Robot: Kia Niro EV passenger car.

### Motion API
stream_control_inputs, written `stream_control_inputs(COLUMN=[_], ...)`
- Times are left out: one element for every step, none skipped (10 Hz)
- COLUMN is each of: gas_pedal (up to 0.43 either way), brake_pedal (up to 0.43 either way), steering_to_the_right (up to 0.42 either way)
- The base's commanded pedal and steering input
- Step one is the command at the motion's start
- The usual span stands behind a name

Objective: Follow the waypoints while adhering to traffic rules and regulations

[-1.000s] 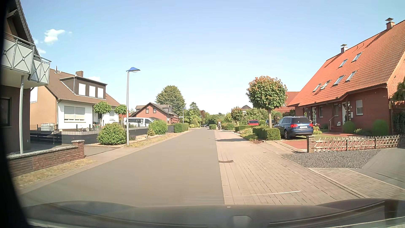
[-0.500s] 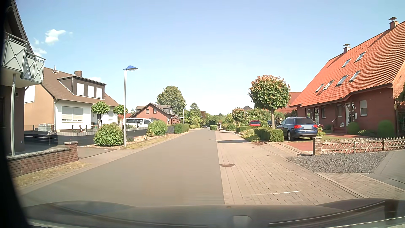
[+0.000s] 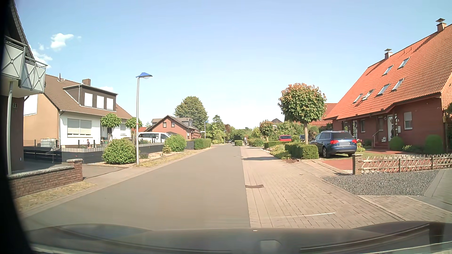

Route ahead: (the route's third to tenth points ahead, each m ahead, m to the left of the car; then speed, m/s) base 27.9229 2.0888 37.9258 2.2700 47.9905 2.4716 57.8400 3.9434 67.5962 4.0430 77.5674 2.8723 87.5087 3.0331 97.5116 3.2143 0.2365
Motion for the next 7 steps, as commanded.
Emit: stream_control_inputs(gas_pedal=[0.000,0.000,0.000,0.000,0.000,0.000,0.000], brake_pedal=[0.262,0.268,0.268,0.268,0.268,0.268,0.262], steering_to_the_right=[-0.016,-0.016,-0.016,-0.016,-0.016,-0.016,-0.016])
